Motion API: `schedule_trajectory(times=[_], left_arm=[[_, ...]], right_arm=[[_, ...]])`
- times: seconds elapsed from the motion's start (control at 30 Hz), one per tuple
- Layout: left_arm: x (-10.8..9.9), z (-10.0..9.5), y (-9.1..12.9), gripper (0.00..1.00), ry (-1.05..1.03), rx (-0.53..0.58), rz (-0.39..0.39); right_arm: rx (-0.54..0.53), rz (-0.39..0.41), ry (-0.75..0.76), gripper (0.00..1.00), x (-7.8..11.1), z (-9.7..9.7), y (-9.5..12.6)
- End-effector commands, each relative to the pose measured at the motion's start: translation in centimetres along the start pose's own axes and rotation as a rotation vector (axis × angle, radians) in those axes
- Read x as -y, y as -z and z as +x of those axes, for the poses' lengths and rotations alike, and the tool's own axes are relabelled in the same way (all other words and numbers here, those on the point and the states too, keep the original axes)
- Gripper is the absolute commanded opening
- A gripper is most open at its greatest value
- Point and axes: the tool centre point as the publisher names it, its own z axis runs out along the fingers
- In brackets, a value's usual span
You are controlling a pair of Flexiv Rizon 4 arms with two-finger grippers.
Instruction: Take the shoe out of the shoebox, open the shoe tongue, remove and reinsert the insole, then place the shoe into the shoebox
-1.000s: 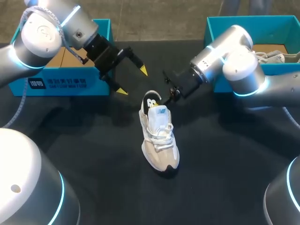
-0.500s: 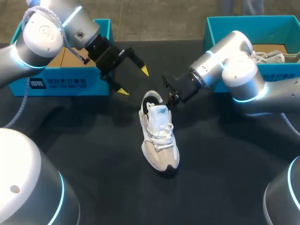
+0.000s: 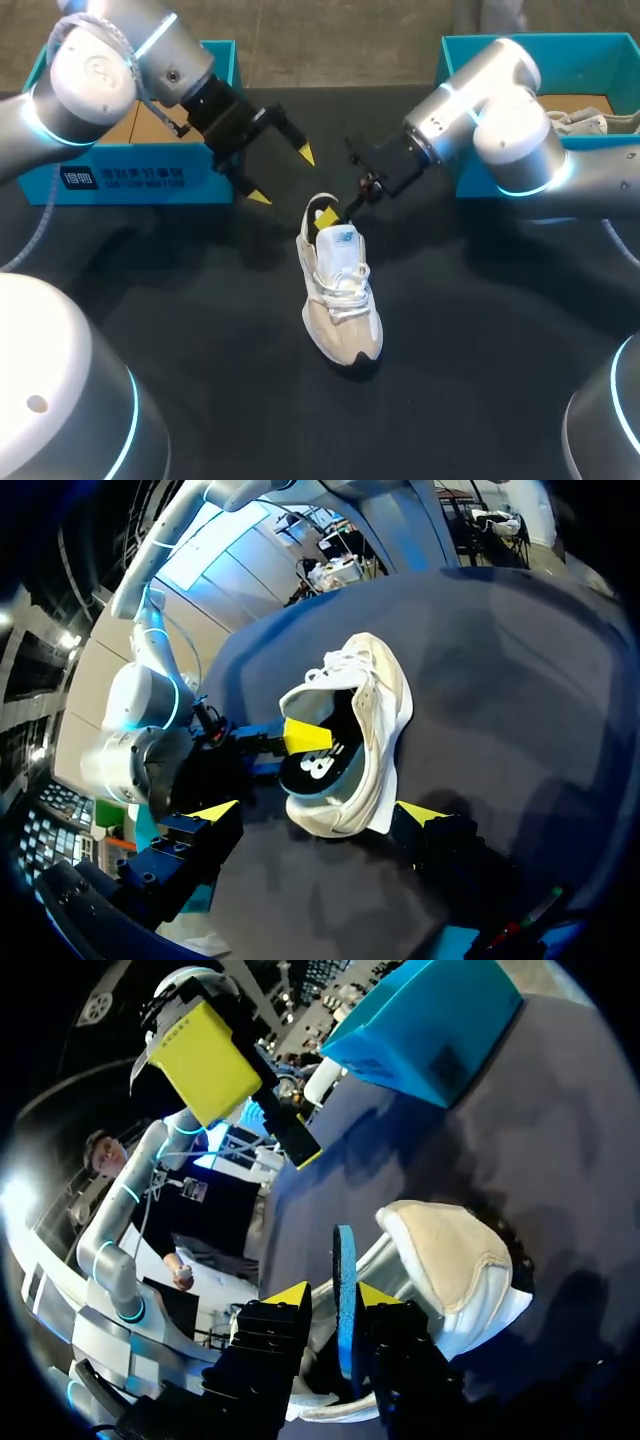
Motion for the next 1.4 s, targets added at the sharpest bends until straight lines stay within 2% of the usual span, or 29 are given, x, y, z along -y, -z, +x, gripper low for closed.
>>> schedule_trajectory(times=[0.03, 0.1, 0.17, 0.2, 0.53, 0.63, 0.7, 0.73, 1.0, 1.4], left_arm=[[0.5, -0.1, -0.1, 1.0, -0.001, -0.01, -0.02], [0.6, -0.1, -0.1, 1.0, 0.0, -0.007, -0.015], [0.7, -0.1, 0.0, 1.0, -0.003, -0.007, -0.019], [0.8, -0.1, 0.1, 1.0, -0.005, -0.006, -0.019], [1.0, -0.3, 0.6, 1.0, -0.007, 0.015, -0.015], [0.9, -0.3, 0.7, 1.0, -0.005, 0.02, -0.013], [0.9, -0.3, 0.7, 1.0, -0.003, 0.02, -0.01], [0.9, -0.2, 0.7, 1.0, -0.002, 0.021, -0.007], [1.0, -0.2, 0.5, 1.0, -0.004, 0.028, 0.002], [1.1, 0.1, 1.8, 1.0, -0.011, 0.035, -0.009]], right_arm=[[-0.002, 0.011, -0.002, 0.24, -0.4, -0.4, 0.0], [-0.005, 0.014, -0.004, 0.19, -0.4, -0.6, 0.0], [-0.015, 0.017, -0.013, 0.02, -0.3, -0.8, -0.2], [-0.018, 0.018, -0.016, 0.0, -0.1, -0.9, -0.4], [-0.053, 0.014, -0.061, 0.0, 1.9, -0.9, -1.6], [-0.055, 0.01, -0.067, 0.0, 1.9, -0.8, -1.7], [-0.051, 0.005, -0.065, 0.16, 1.9, -0.7, -1.7], [-0.044, 0.003, -0.059, 0.35, 1.8, -0.6, -1.5], [-0.011, 0.01, -0.026, 0.4, 0.4, 0.8, -1.1], [0.031, -0.012, 0.025, 0.44, -1.5, 1.3, 0.4]])
